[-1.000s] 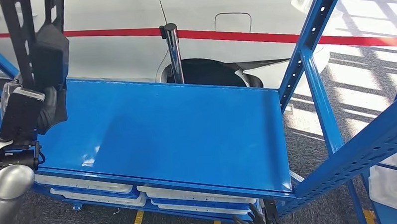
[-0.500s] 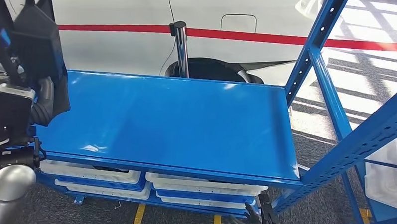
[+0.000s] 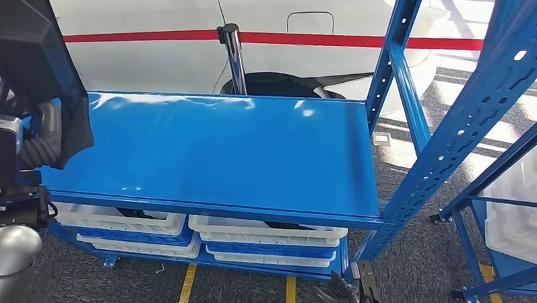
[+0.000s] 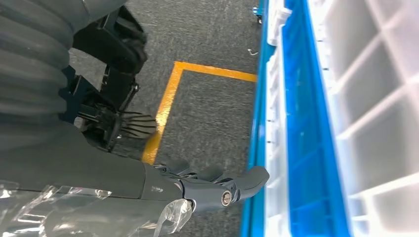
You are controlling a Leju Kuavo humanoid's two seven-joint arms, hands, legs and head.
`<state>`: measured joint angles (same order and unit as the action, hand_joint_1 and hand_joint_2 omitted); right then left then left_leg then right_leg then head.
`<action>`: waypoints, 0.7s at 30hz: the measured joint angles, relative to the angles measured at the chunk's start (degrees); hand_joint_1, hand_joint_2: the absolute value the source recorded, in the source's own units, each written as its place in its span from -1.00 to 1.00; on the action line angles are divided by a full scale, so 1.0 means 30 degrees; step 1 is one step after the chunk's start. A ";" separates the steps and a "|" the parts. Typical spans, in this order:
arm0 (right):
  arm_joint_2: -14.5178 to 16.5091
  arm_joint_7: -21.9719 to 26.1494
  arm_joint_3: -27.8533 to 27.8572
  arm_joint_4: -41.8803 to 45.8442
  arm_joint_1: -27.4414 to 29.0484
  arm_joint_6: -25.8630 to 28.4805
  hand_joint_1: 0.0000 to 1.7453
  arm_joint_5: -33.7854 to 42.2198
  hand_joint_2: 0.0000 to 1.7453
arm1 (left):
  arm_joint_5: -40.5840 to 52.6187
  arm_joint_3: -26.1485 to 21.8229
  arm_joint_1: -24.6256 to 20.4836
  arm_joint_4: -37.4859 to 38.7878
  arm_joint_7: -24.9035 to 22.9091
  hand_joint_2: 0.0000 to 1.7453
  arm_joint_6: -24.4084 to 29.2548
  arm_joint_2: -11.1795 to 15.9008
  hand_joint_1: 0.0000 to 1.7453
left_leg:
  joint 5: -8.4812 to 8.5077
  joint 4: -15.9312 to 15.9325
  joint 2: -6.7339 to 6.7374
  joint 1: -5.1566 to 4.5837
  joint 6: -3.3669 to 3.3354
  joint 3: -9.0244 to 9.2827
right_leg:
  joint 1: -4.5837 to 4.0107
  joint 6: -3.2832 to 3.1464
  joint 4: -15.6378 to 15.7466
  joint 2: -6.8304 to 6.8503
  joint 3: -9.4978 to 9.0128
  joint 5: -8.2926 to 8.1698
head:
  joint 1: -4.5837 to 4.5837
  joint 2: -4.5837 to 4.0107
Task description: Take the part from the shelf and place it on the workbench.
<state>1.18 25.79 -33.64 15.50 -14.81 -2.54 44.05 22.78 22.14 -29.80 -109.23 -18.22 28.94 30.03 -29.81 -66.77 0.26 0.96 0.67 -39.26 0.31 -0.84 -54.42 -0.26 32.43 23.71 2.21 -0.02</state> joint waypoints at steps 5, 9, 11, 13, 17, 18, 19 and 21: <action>0.0000 0.0044 0.0000 0.0000 -0.0006 0.0008 -1.00 0.0106 1.00 | 0.0144 -0.0020 0.0132 -0.0171 0.0011 1.00 0.0013 0.0000 1.00 | 0.0563 0.0517 -0.0002 -0.0017 -0.0045 0.1804 | -0.0056 0.0087 -0.0029 -0.0016 0.1202 -0.0932 | 0.0000 0.0000; -0.0018 0.0089 0.0000 0.0000 -0.0032 0.0064 -1.00 0.0117 1.00 | 0.0277 -0.0169 0.0075 -0.0446 0.0046 1.00 0.0049 -0.0013 1.00 | 0.0761 0.4613 -0.0040 -0.0276 -0.0461 0.4325 | -0.0125 0.0459 0.0052 -0.0017 0.1632 -0.1659 | -0.0004 0.0002; -0.0035 0.0086 0.0000 -0.0002 -0.0022 0.0075 -1.00 0.0118 1.00 | 0.0271 -0.0206 0.0059 -0.0486 0.0060 1.00 0.0069 -0.0033 1.00 | 0.1070 0.4605 -0.0020 -0.0251 -0.0705 0.4030 | -0.0120 0.0668 0.0043 -0.0041 0.1762 -0.1798 | 0.0013 0.0000; -0.0051 0.0093 0.0000 -0.0002 -0.0012 0.0109 -1.00 0.0124 1.00 | 0.0270 -0.0217 0.0056 -0.0528 0.0049 1.00 0.0084 -0.0055 1.00 | 0.1502 0.4648 0.0035 -0.0156 -0.1021 0.3657 | -0.0088 0.0853 -0.1031 -0.0045 0.2238 -0.0604 | -0.0022 0.0000; -0.0058 0.0189 0.0000 0.0000 -0.0005 0.0108 -1.00 0.0148 1.00 | 0.0282 -0.0226 0.0089 -0.0616 -0.0031 1.00 0.0045 -0.0071 1.00 | 0.2354 0.4618 0.0058 -0.0134 -0.1177 0.2671 | 0.0043 0.1126 -0.5850 -0.0024 0.3310 0.2298 | -0.0069 0.0000; -0.0058 0.0224 0.0000 0.0000 -0.0008 0.0086 -1.00 0.0155 1.00 | 0.0284 -0.0226 0.0107 -0.0619 -0.0053 1.00 0.0018 -0.0075 1.00 | 0.2553 0.4603 0.0057 -0.0135 -0.1145 0.2413 | 0.0069 0.1151 -0.6143 -0.0023 0.3048 0.2063 | -0.0073 0.0000; -0.0058 0.0271 0.0002 0.0000 -0.0014 0.0064 -1.00 0.0175 1.00 | 0.0286 -0.0228 0.0125 -0.0627 -0.0088 1.00 -0.0009 -0.0078 1.00 | 0.2745 0.4586 0.0054 -0.0134 -0.1102 0.2168 | 0.0094 0.1148 -0.5738 -0.0023 0.2448 0.1577 | -0.0073 0.0000; -0.0058 0.0406 0.0024 0.0000 -0.0048 0.0028 -1.00 0.0304 1.00 | 0.0293 -0.0261 0.0151 -0.0676 -0.0173 1.00 -0.0027 -0.0078 1.00 | 0.3066 0.4507 0.0044 -0.0156 -0.0963 0.1763 | 0.0102 0.1076 -0.3190 -0.0027 0.0380 0.0941 | -0.0075 0.0000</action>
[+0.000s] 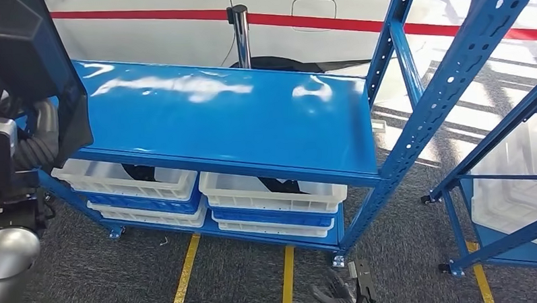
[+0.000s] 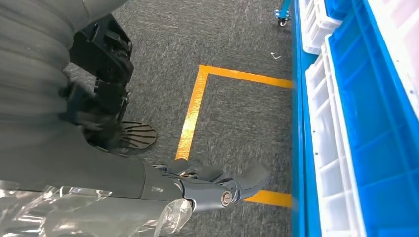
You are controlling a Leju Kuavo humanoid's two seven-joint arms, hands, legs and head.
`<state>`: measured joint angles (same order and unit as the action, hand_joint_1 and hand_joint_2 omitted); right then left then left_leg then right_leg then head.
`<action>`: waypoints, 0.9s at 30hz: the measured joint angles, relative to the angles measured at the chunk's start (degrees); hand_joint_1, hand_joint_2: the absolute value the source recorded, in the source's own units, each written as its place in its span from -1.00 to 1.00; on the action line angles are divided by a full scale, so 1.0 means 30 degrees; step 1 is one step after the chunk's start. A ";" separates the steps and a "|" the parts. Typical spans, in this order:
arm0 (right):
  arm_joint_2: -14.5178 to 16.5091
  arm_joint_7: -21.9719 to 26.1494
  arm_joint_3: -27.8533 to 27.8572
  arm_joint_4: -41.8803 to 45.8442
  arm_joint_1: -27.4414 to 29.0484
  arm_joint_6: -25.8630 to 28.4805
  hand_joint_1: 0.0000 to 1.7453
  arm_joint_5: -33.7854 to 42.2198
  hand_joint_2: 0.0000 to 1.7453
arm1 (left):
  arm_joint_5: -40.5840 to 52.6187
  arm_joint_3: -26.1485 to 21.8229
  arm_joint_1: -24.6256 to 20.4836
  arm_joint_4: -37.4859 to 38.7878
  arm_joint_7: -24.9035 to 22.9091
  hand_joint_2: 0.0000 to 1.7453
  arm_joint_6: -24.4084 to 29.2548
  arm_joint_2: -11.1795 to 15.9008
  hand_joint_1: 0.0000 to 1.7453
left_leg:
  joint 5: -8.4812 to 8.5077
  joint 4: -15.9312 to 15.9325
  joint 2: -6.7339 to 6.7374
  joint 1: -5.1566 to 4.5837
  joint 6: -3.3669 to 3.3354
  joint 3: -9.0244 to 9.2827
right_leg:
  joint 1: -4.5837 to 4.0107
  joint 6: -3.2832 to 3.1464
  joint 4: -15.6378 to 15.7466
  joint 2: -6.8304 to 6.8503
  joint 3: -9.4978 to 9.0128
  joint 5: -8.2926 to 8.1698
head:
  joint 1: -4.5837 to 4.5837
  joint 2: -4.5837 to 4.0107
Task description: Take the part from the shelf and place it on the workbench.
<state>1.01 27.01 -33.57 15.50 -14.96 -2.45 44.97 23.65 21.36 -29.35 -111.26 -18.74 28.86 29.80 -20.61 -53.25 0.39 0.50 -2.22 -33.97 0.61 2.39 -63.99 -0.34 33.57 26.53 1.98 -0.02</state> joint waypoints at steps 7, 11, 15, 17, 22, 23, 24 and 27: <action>0.0009 0.0357 0.0313 0.0000 -0.0046 -0.0410 -1.00 0.0824 1.00 | 0.0097 -0.0129 0.0254 -0.0187 -0.0184 1.00 -0.0015 0.0005 1.00 | -0.0288 -0.0944 0.0044 0.0154 0.0756 -0.0939 | -0.0149 -0.0814 0.3494 0.0000 -0.1519 -0.0185 | 0.0069 -0.0004; 0.0005 0.0235 0.0495 0.0000 -0.0026 -0.0565 -1.00 0.0902 1.00 | 0.0078 -0.0189 0.0402 -0.0195 -0.0193 1.00 -0.0011 0.0005 1.00 | -0.3399 -0.5773 0.0022 0.0202 0.0984 -0.2158 | -0.0195 -0.1062 0.3471 0.0062 -0.0519 -0.1007 | 0.0108 -0.0005; 0.0013 -0.0010 0.0570 0.0000 -0.0030 -0.0731 -1.00 0.0850 1.00 | 0.0013 -0.0217 0.0541 -0.0198 -0.0178 1.00 0.0016 0.0005 1.00 | -0.2057 -0.3318 0.0021 0.0149 0.0808 0.0420 | -0.0251 -0.0933 0.3404 0.0017 0.0445 -0.1757 | 0.0111 -0.0004; 0.0022 -0.0055 0.0588 0.0000 -0.0036 -0.0825 -1.00 0.0881 1.00 | 0.0022 -0.0273 0.0546 -0.0231 -0.0166 1.00 0.0037 0.0002 1.00 | -0.1965 -0.0616 0.0012 0.0015 0.0583 0.2153 | -0.0289 -0.0768 0.3406 0.0012 0.0695 -0.2095 | 0.0091 0.0000; 0.0002 -0.0146 0.0619 0.0000 -0.0025 -0.0869 -1.00 0.0816 1.00 | -0.0007 -0.0397 0.0556 -0.0260 -0.0158 1.00 0.0095 -0.0013 1.00 | -0.1376 0.0236 0.0080 -0.0016 -0.0014 0.1996 | -0.0231 -0.0235 0.2761 0.0013 0.1325 -0.1767 | 0.0082 -0.0002; 0.0000 -0.0150 0.0623 0.0000 -0.0016 -0.0852 -1.00 0.0788 1.00 | -0.0020 -0.0399 0.0563 -0.0260 -0.0156 1.00 0.0104 -0.0016 1.00 | -0.1153 0.0258 0.0101 0.0029 -0.0147 0.1779 | -0.0201 -0.0139 0.1840 0.0012 0.1688 -0.0882 | 0.0060 -0.0002; 0.0000 -0.0150 0.0625 0.0000 -0.0002 -0.0831 -1.00 0.0761 1.00 | -0.0029 -0.0400 0.0567 -0.0260 -0.0155 1.00 0.0115 -0.0016 1.00 | -0.0949 0.0248 0.0099 0.0013 -0.0227 0.1536 | -0.0169 -0.0052 0.0530 0.0014 0.2117 0.0141 | 0.0040 0.0000; 0.0000 -0.0150 0.0625 0.0000 0.0024 -0.0771 -1.00 0.0663 1.00 | -0.0033 -0.0399 0.0609 -0.0260 -0.0151 1.00 0.0131 -0.0016 1.00 | -0.0305 0.0213 0.0095 -0.0006 -0.0249 0.0738 | -0.0090 0.0129 -0.2772 0.0017 0.2696 0.1414 | 0.0024 0.0000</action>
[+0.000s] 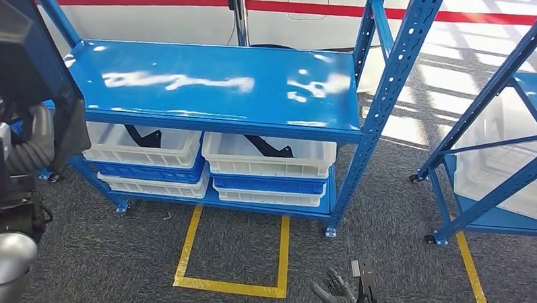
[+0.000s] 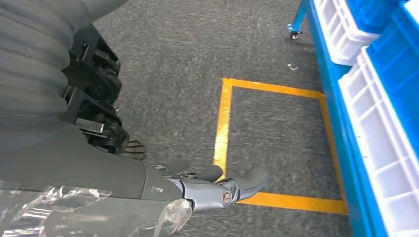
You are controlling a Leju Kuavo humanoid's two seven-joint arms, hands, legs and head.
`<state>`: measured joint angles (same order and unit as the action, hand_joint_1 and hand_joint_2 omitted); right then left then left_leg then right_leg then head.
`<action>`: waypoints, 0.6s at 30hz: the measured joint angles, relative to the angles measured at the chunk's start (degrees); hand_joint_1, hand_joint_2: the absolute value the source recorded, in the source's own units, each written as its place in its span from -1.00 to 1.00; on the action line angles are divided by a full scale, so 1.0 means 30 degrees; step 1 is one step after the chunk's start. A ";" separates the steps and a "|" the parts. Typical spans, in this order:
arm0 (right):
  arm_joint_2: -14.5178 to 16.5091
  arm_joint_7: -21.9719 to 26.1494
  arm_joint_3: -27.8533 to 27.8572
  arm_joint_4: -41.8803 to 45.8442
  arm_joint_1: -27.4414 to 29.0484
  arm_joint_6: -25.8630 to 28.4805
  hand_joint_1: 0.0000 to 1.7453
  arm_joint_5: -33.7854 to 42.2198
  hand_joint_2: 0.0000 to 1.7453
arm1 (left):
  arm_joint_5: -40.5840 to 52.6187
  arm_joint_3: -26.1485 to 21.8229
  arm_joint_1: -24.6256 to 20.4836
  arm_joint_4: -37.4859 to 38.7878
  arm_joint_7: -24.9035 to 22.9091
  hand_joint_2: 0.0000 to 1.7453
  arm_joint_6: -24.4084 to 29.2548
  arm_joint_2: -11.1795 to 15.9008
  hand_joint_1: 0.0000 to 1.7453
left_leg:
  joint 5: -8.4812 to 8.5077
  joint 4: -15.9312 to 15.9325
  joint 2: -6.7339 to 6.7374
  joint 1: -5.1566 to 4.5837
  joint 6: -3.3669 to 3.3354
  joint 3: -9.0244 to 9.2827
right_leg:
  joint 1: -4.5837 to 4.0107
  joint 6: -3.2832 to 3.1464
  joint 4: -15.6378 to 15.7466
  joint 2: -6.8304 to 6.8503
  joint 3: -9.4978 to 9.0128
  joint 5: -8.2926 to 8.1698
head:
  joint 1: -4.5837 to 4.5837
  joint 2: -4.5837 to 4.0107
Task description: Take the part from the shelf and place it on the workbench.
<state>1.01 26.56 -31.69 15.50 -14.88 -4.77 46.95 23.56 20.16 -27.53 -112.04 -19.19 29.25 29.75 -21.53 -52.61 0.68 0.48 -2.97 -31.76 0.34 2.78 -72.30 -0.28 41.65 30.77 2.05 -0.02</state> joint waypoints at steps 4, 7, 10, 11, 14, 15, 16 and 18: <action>0.0000 0.0007 0.0000 0.0000 -0.0050 0.0024 -1.00 -0.0031 1.00 | -0.0002 -0.0042 0.0026 -0.0015 0.0002 1.00 0.0018 0.0000 1.00 | 0.0719 -0.0169 -0.0017 -0.0014 0.0240 -0.0934 | 0.0076 -0.0056 0.3870 -0.0013 -0.3432 -0.1341 | -0.0013 0.0002; -0.0015 0.0022 0.0011 0.0000 -0.0109 0.0069 -1.00 -0.0051 1.00 | -0.0035 -0.0124 -0.0008 -0.0042 0.0029 1.00 0.0051 0.0000 1.00 | 0.1236 -0.0204 0.0028 -0.0016 0.0609 -0.1288 | -0.0090 -0.0336 0.6307 -0.0092 -0.4809 -0.1136 | -0.0027 0.0000; -0.0018 0.0011 0.0015 0.0000 -0.0070 0.0127 -1.00 -0.0062 1.00 | -0.0309 -0.0144 0.0114 -0.0044 0.0044 1.00 0.0069 0.0000 1.00 | 0.0788 -0.0705 0.0004 0.0133 0.0944 -0.1781 | -0.0073 -0.0812 0.6305 -0.0037 -0.4285 -0.1688 | -0.0011 0.0000; -0.0016 0.0005 0.0015 0.0000 -0.0056 0.0146 -1.00 -0.0066 1.00 | -0.0500 -0.0155 0.0157 -0.0044 0.0044 1.00 0.0069 0.0000 1.00 | -0.0037 -0.1539 -0.0015 0.0172 0.1024 -0.2110 | -0.0032 -0.0950 0.6329 0.0007 -0.4063 -0.1911 | 0.0002 -0.0002; -0.0022 -0.0005 0.0015 0.0000 -0.0046 0.0166 -1.00 -0.0078 1.00 | -0.1062 -0.0175 0.0203 -0.0042 0.0040 1.00 0.0082 0.0000 1.00 | -0.2560 -0.5536 -0.0033 0.0211 0.1200 -0.3184 | -0.0052 -0.1090 0.6315 0.0048 -0.3299 -0.2494 | 0.0026 -0.0005; -0.0022 -0.0013 0.0015 0.0000 -0.0044 0.0179 -1.00 -0.0080 1.00 | -0.1194 -0.0175 0.0218 -0.0040 0.0035 1.00 0.0095 0.0000 1.00 | -0.2673 -0.6348 -0.0034 0.0210 0.1228 -0.3226 | -0.0061 -0.1080 0.6309 0.0043 -0.3033 -0.2687 | 0.0027 -0.0004; -0.0022 -0.0024 0.0015 0.0000 -0.0038 0.0191 -1.00 -0.0082 1.00 | -0.1297 -0.0177 0.0228 -0.0038 0.0025 1.00 0.0109 0.0000 1.00 | -0.2389 -0.6462 -0.0035 0.0210 0.1231 -0.2934 | -0.0065 -0.1053 0.6300 0.0039 -0.2769 -0.2886 | 0.0029 -0.0004; -0.0022 -0.0047 0.0015 0.0000 -0.0034 0.0211 -1.00 -0.0082 1.00 | -0.1397 -0.0182 0.0223 -0.0040 0.0009 1.00 0.0131 0.0000 1.00 | -0.1462 -0.4511 -0.0034 0.0204 0.1154 -0.1254 | -0.0065 -0.0946 0.6276 0.0026 -0.2317 -0.3262 | 0.0029 0.0000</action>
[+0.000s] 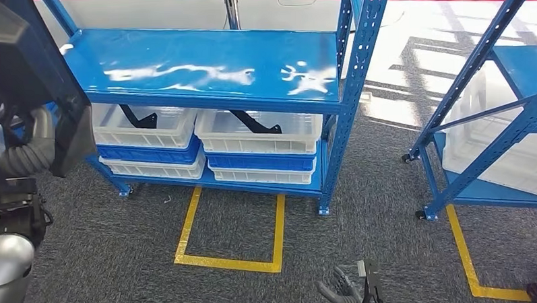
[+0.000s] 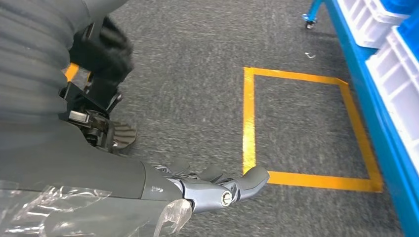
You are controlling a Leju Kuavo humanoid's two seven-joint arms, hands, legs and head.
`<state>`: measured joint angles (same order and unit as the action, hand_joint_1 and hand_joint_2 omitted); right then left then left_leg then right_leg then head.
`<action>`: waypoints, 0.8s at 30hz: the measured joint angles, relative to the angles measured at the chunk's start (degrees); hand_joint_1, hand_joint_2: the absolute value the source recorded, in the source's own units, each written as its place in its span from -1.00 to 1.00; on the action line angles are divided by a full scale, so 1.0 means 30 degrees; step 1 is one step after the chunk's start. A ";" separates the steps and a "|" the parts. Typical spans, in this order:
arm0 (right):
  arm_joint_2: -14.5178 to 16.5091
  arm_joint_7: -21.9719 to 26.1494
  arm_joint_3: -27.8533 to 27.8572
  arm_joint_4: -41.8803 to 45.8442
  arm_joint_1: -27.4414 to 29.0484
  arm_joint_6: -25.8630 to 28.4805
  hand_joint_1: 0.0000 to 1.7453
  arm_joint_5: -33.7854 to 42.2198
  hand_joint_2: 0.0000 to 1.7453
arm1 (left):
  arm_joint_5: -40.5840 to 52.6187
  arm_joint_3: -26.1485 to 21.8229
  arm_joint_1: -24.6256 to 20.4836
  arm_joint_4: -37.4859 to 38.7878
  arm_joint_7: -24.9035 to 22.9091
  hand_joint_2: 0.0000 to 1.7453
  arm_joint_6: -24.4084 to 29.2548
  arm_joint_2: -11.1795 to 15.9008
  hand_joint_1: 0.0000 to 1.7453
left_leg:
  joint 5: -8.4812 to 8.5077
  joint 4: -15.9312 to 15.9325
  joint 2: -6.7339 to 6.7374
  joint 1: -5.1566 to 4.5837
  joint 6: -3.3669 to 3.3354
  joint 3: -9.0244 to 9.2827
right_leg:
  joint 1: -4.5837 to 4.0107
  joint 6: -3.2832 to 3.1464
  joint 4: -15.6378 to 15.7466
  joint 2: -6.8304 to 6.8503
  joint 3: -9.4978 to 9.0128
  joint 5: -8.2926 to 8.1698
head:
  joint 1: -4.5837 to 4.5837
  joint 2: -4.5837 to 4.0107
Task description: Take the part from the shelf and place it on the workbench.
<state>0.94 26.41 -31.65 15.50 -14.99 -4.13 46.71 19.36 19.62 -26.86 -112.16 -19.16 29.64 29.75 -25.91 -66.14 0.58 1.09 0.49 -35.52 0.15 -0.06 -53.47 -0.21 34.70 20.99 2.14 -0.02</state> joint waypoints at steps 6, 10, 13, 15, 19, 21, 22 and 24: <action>-0.0020 -0.0009 0.0000 0.0000 0.0000 0.0011 -1.00 -0.0013 1.00 | -0.0005 -0.0080 -0.0033 -0.0004 -0.0015 1.00 0.0094 0.0003 1.00 | 0.0074 0.4377 -0.0040 -0.0187 -0.0676 0.2583 | -0.0078 0.0588 -0.0058 -0.0010 0.0548 -0.0686 | -0.0116 0.0000; -0.0036 -0.0011 0.0000 0.0000 0.0056 0.0022 -1.00 -0.0016 1.00 | -0.0007 -0.0084 -0.0024 -0.0004 -0.0016 1.00 0.0107 0.0002 1.00 | 0.0662 0.4376 0.0020 -0.0136 -0.1166 0.2023 | -0.0001 0.0903 -0.3960 -0.0010 0.2118 0.1925 | -0.0147 0.0000; -0.0035 -0.0016 -0.0002 0.0000 0.0091 0.0022 -1.00 -0.0018 1.00 | -0.0007 -0.0078 0.0017 -0.0004 -0.0016 1.00 0.0107 0.0000 1.00 | 0.0966 0.4347 0.0010 -0.0190 -0.1173 0.1639 | 0.0002 0.0942 -0.6213 -0.0009 0.2480 0.2878 | -0.0149 0.0000; -0.0036 -0.0018 0.0000 0.0000 0.0085 0.0025 -1.00 -0.0018 1.00 | -0.0027 -0.0080 0.0023 -0.0004 -0.0016 1.00 0.0107 0.0000 1.00 | 0.1075 0.4344 -0.0014 -0.0214 -0.1139 0.1515 | -0.0007 0.0836 -0.4571 -0.0010 0.1231 0.2198 | -0.0189 0.0000; -0.0091 -0.0009 0.0000 0.0000 0.0057 0.0060 -1.00 -0.0005 1.00 | -0.0822 -0.0086 -0.0010 0.0000 -0.0262 1.00 0.0102 0.0000 1.00 | 0.1202 0.4284 -0.0031 -0.0310 -0.0937 0.1355 | -0.0122 0.0469 -0.0376 -0.0024 -0.1304 0.1185 | -0.0240 0.0000; -0.0115 0.0004 0.0002 0.0000 0.0065 0.0064 -1.00 -0.0018 1.00 | -0.1262 -0.0075 -0.0021 0.0018 -0.0537 1.00 0.0091 0.0002 1.00 | 0.1313 0.4255 -0.0011 -0.0328 -0.0752 0.1211 | -0.0164 0.0323 -0.0032 -0.0027 -0.1344 0.1123 | -0.0237 0.0000; -0.0115 0.0009 0.0002 0.0000 0.0073 0.0051 -1.00 -0.0055 1.00 | -0.1353 -0.0064 -0.0027 0.0031 -0.0634 1.00 0.0093 0.0009 1.00 | 0.1293 0.4227 -0.0016 -0.0295 -0.0668 0.1138 | -0.0127 0.0226 0.0001 0.0004 -0.1295 0.1037 | -0.0237 0.0000; -0.0113 0.0015 0.0000 0.0000 0.0082 -0.0002 -1.00 -0.0131 1.00 | -0.1406 -0.0035 -0.0079 0.0055 -0.0763 1.00 0.0124 0.0031 1.00 | 0.0752 0.3500 -0.0044 -0.0236 -0.0481 0.0776 | -0.0040 0.0044 0.0106 0.0093 -0.1244 0.0872 | -0.0200 0.0000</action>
<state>0.60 26.46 -31.65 15.50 -14.74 -4.14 46.31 15.15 19.51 -27.09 -111.99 -21.45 30.01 29.84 -23.66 -55.64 0.44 0.38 -0.95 -33.19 0.03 0.07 -53.15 0.07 30.97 23.60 1.54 -0.02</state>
